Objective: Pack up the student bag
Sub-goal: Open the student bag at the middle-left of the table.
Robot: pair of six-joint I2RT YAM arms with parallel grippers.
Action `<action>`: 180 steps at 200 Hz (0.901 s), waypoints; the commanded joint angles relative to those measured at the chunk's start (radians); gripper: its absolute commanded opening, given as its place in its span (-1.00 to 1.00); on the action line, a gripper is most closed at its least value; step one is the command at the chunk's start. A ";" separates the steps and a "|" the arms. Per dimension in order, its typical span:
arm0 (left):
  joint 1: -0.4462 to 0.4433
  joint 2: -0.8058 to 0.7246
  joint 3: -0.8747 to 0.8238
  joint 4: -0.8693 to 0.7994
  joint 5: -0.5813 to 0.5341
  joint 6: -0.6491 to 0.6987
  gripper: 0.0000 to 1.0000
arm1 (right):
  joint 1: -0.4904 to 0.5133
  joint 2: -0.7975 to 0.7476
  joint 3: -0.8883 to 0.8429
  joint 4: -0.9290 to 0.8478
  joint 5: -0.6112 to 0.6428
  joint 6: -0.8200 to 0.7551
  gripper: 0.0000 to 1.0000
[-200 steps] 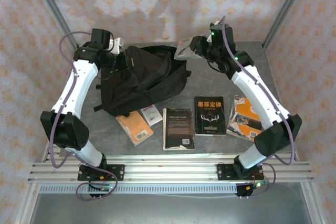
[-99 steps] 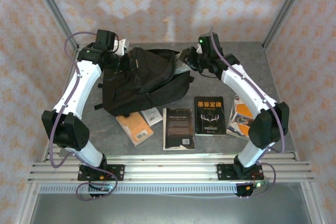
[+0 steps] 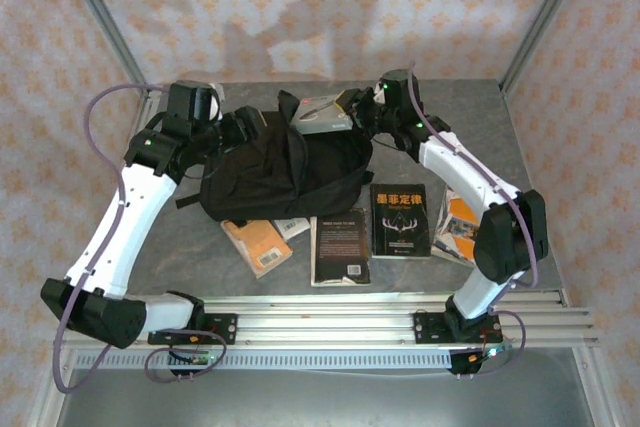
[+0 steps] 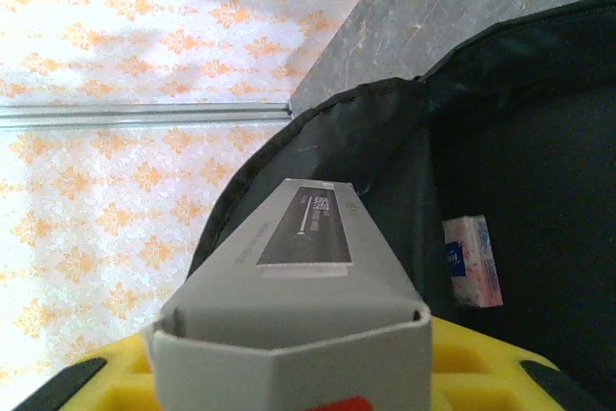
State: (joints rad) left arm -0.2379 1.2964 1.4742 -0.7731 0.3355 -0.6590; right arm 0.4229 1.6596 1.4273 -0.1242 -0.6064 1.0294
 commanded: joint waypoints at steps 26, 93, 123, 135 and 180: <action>-0.011 0.130 0.084 0.039 0.087 -0.026 0.52 | 0.051 -0.024 -0.024 0.017 -0.029 -0.057 -0.31; -0.008 0.304 0.182 -0.023 0.082 0.020 0.42 | 0.074 -0.035 -0.038 0.017 -0.013 -0.084 -0.31; -0.008 0.390 0.246 -0.031 0.100 0.033 0.03 | 0.074 -0.047 -0.056 0.023 -0.012 -0.092 -0.31; -0.010 0.429 0.281 -0.037 0.106 0.032 -0.34 | 0.075 -0.051 -0.065 0.025 -0.010 -0.094 -0.31; -0.029 0.524 0.421 -0.076 0.144 0.048 -1.00 | 0.073 -0.074 -0.093 0.024 0.007 -0.121 -0.32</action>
State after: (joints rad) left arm -0.2428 1.7924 1.7927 -0.8013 0.4591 -0.6407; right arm 0.4942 1.6501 1.3483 -0.1341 -0.6014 0.9401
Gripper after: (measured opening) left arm 0.038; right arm 0.343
